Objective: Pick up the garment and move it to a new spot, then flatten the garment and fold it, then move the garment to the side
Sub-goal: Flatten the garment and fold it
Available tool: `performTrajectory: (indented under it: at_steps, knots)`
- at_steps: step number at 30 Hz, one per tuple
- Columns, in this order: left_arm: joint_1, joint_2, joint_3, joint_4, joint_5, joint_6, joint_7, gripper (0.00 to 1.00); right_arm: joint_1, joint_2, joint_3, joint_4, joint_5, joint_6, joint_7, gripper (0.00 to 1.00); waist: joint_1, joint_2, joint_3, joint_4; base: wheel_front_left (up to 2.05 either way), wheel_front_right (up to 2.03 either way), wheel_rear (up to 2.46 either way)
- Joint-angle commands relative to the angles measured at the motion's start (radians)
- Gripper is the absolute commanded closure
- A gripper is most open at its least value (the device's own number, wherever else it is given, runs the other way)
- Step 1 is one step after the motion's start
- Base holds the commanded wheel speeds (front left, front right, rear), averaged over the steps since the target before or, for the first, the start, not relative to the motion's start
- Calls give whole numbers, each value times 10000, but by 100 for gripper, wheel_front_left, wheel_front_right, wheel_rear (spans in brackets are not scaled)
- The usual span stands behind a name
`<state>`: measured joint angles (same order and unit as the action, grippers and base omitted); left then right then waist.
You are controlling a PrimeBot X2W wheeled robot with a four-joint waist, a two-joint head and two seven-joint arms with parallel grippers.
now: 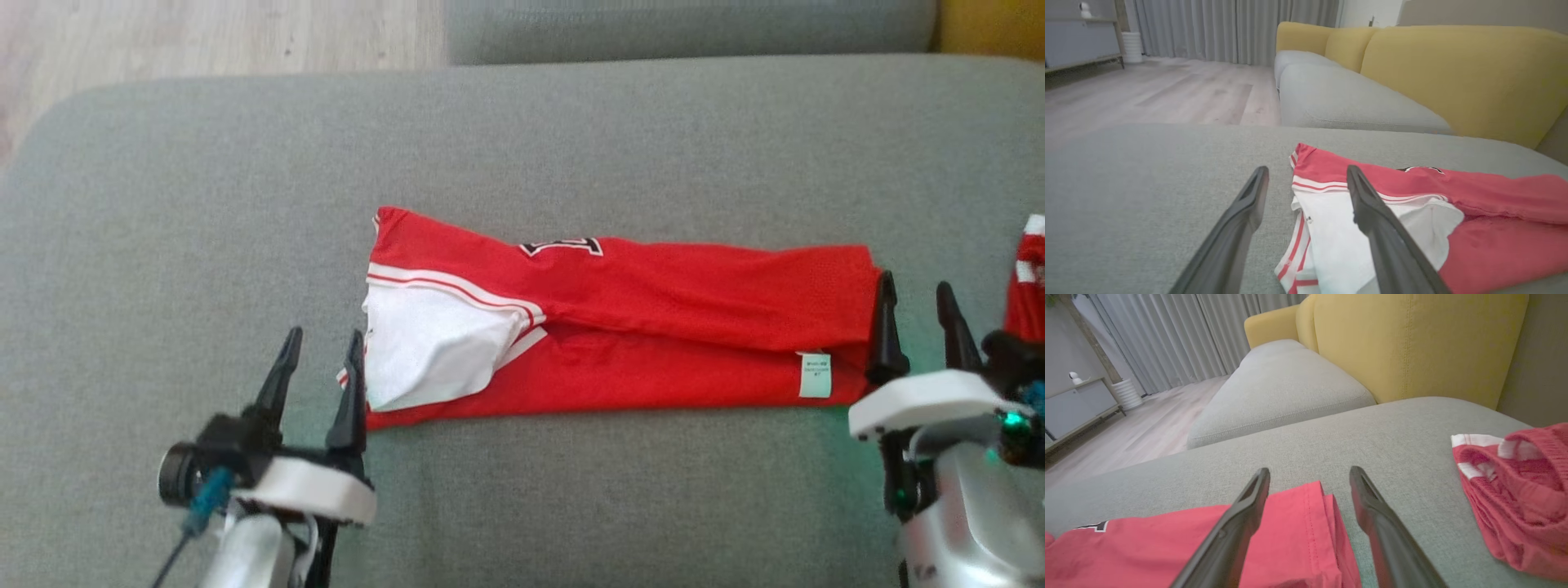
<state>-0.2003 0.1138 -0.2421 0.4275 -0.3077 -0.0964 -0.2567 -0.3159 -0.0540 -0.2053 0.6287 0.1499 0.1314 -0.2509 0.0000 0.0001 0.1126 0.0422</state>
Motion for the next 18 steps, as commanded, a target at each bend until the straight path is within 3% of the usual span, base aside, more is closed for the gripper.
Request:
performTrajectory:
  at_steps: [1,8,18]
  knots:
    - [102,-17,552,-547,609,165,-51,0,204,32,208,-392,201,-7,-108,0,0,-1,-210,-19,0,0,0]
    - [963,-434,1356,-943,1233,482,-51,0,879,35,397,-185,359,-7,-108,0,0,-1,-554,-12,0,0,0]
    - [1275,-626,1894,-932,1438,234,-51,0,681,36,594,54,169,-7,-108,0,0,-1,-332,35,0,0,0]
